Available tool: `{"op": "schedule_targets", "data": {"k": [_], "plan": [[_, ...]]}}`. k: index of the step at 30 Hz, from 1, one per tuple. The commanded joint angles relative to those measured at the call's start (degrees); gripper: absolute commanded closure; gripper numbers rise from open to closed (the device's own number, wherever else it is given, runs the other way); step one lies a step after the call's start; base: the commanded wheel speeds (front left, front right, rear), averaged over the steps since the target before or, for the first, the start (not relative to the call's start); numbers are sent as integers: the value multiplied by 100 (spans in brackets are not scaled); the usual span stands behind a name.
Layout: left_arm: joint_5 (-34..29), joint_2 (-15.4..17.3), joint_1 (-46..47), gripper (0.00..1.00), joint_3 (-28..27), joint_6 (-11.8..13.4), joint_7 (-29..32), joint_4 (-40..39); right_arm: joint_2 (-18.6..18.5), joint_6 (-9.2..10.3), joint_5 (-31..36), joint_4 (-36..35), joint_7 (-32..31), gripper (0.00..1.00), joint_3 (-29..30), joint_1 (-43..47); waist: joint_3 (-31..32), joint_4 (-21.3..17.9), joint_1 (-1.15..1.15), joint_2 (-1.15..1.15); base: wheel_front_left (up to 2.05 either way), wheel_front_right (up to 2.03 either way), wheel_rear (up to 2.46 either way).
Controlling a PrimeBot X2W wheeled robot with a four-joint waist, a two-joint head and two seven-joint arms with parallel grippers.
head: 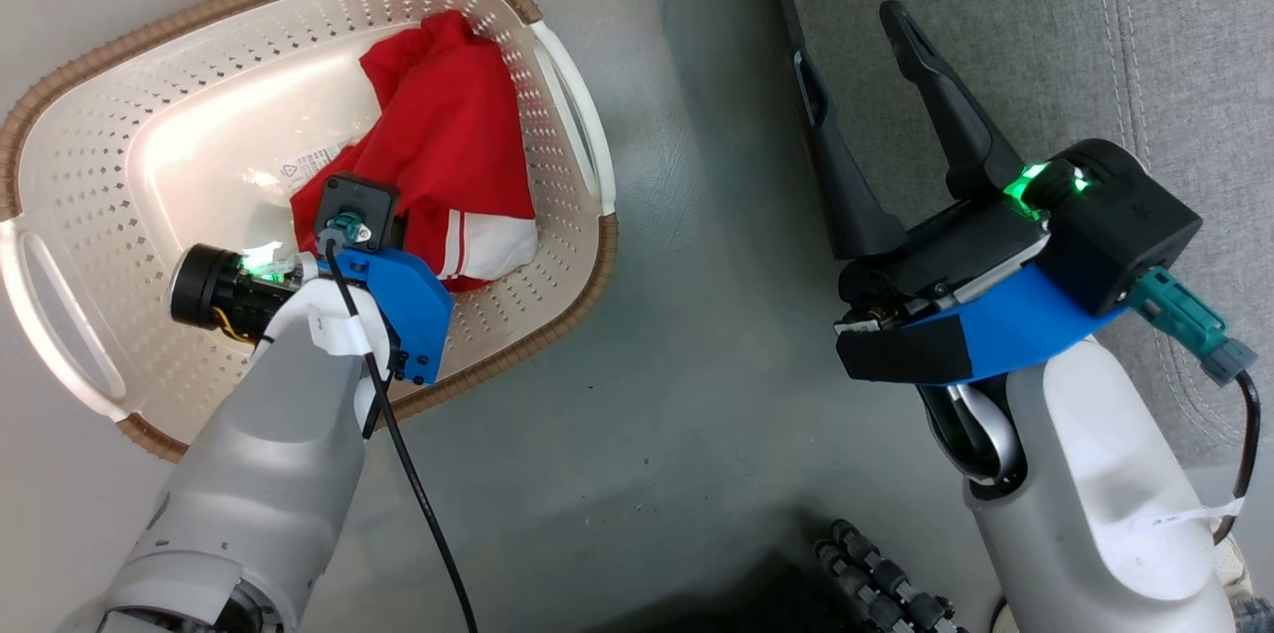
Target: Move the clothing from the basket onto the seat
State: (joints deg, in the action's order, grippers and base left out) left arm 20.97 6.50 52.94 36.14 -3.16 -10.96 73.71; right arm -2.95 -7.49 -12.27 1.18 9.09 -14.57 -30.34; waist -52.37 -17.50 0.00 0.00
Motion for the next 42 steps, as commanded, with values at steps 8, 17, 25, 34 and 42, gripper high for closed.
{"op": "schedule_targets", "data": {"k": [8,17,25,34,42], "plan": [[136,10,-19,100,-20,14,-105,8,11,-1,-102,157,101,0,-89,-140,121,-3,0,0,0,0,0],[352,-148,-376,100,-127,-10,-328,-16,7,-2,-50,498,152,0,-99,-133,898,225,0,0,0,0,0],[459,-257,-828,100,-130,-97,-425,-299,3,-1,-59,906,92,0,-110,125,2096,527,0,0,0,0,0],[338,-241,-1474,100,-160,-248,-431,-1299,3,-2,-99,1330,-47,0,-96,612,3556,874,0,0,0,0,0],[220,-300,-1839,100,-94,-349,-432,-1976,-12,-2,-48,1527,-243,0,-15,1211,4579,1132,0,0,0,0,0]]}}
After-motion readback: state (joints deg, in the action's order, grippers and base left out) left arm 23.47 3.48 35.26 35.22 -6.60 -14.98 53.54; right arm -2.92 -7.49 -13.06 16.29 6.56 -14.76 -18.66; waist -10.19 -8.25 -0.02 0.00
